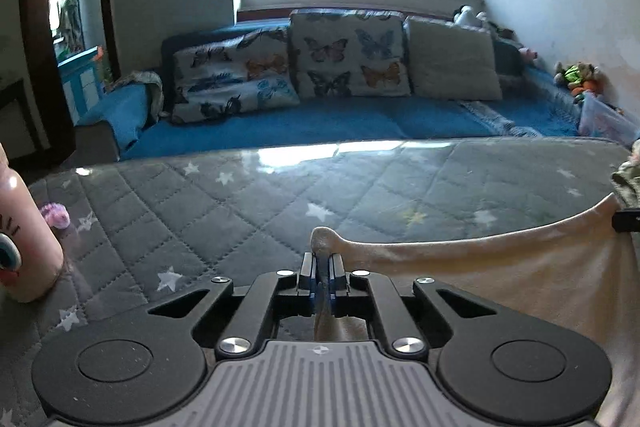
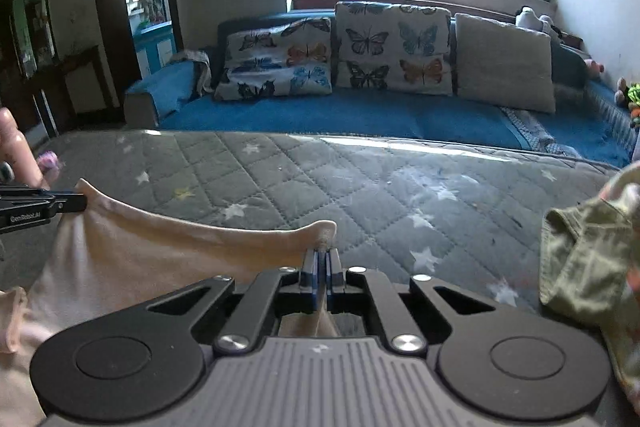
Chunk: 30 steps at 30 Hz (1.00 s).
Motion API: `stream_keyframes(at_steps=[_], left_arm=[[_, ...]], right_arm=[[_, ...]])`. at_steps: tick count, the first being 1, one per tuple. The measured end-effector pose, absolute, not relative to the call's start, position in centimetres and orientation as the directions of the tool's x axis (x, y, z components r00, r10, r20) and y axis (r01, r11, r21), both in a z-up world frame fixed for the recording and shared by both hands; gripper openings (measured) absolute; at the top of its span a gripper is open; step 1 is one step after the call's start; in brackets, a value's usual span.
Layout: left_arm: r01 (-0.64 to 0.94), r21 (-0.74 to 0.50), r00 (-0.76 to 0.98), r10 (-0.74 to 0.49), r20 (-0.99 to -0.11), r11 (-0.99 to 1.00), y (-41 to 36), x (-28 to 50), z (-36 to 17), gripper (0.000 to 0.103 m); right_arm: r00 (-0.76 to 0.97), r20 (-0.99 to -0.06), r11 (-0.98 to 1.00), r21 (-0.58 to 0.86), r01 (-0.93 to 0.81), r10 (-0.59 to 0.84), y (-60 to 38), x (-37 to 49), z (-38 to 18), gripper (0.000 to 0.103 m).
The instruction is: Fold clothes
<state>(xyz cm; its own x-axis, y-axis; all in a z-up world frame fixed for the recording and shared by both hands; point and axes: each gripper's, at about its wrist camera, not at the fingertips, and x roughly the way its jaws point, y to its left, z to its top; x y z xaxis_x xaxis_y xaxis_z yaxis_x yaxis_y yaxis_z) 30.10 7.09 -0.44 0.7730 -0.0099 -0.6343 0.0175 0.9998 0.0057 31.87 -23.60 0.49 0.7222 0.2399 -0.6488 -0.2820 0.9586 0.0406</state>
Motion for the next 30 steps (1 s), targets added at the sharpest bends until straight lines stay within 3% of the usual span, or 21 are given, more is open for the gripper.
stream_keyframes(at_steps=[6, 10, 13, 23, 30], left_arm=[[-0.003, 0.004, 0.75, 0.005, -0.661, 1.0, 7.7, 30.7, -1.5, 0.016], [-0.015, 0.012, 0.762, 0.019, -0.648, 1.0, 8.0, 29.9, -0.5, 0.041], [-0.001, 0.009, 0.767, 0.006, -0.642, 1.0, 8.0, 28.5, 0.5, 0.043], [0.13, 0.053, 0.773, -0.068, -0.631, 0.99, 6.2, 19.6, 2.2, 0.051], [0.191, 0.175, 0.78, -0.041, -0.625, 0.966, 4.6, 13.2, 0.4, 0.051]], right_arm=[[0.693, -0.691, 0.958, -0.001, -0.287, 0.207, -22.3, 33.5, -1.3, 0.009], [0.685, -0.689, 0.949, 0.013, -0.314, 0.236, -21.7, 31.9, -0.5, 0.015], [0.662, -0.693, 0.928, 0.03, -0.37, 0.286, -21.0, 29.9, 0.3, 0.028], [0.557, -0.735, 0.846, 0.041, -0.532, 0.386, -17.3, 22.8, 0.7, 0.038], [0.515, -0.756, 0.821, 0.051, -0.569, 0.404, -16.2, 19.2, -0.6, 0.043]])
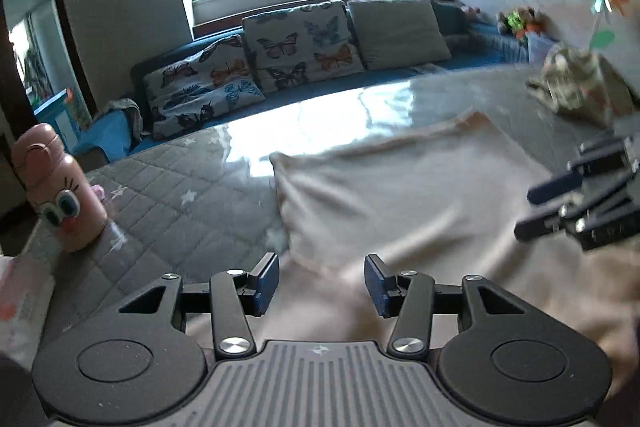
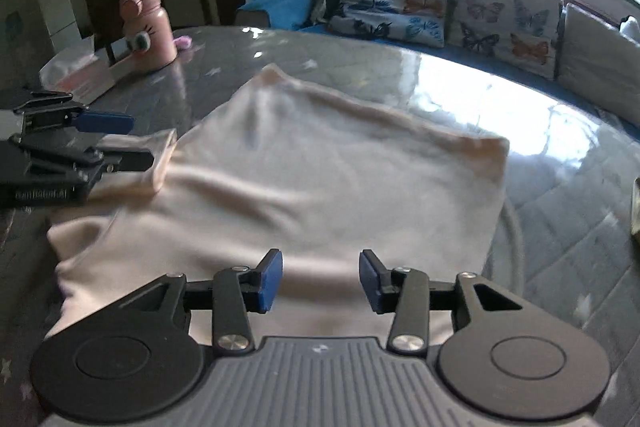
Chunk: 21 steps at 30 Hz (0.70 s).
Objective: Fold clothes
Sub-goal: 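Spread the sweatshirt flat on the table and open both grippers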
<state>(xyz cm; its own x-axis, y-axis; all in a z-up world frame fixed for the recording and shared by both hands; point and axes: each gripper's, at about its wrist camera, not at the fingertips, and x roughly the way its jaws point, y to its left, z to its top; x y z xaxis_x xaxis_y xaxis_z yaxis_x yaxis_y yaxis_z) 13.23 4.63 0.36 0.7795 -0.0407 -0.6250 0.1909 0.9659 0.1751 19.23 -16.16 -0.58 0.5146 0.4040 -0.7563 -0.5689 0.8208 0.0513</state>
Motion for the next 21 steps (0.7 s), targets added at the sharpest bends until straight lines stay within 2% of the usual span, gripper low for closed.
stream_keyframes(at_steps=[3, 5, 8, 9, 15, 17, 21], left_arm=[[0.194, 0.198, 0.779, -0.028, -0.626, 0.961, 4.5, 12.2, -0.6, 0.051], [0.192, 0.201, 0.779, -0.024, -0.627, 0.961, 4.5, 11.9, -1.1, 0.05], [0.189, 0.192, 0.775, -0.026, -0.632, 0.963, 4.5, 12.2, -1.6, 0.049], [0.186, 0.187, 0.774, -0.026, -0.633, 0.965, 4.6, 12.3, -1.7, 0.046], [0.149, 0.132, 0.794, -0.039, -0.607, 0.98, 6.1, 11.9, -1.3, 0.013], [0.109, 0.095, 0.811, -0.034, -0.583, 0.99, 7.3, 11.5, -0.5, 0.008], [-0.01, 0.014, 0.847, 0.016, -0.532, 1.0, 10.8, 10.4, 1.2, 0.004]], right_arm=[[0.506, -0.763, 0.814, 0.045, -0.579, 0.403, -16.0, 17.7, -1.2, 0.044], [0.512, -0.762, 0.81, 0.028, -0.586, 0.396, -15.8, 16.9, -1.4, 0.053], [0.523, -0.758, 0.806, 0.006, -0.592, 0.389, -15.4, 15.8, -1.7, 0.055], [0.524, -0.758, 0.806, 0.003, -0.592, 0.388, -15.4, 15.6, -1.7, 0.055], [0.526, -0.76, 0.811, 0.003, -0.585, 0.382, -15.3, 15.0, -1.8, 0.063], [0.526, -0.76, 0.811, 0.002, -0.584, 0.381, -15.3, 14.8, -1.8, 0.067], [0.529, -0.762, 0.815, -0.002, -0.58, 0.374, -15.3, 14.6, -1.9, 0.068]])
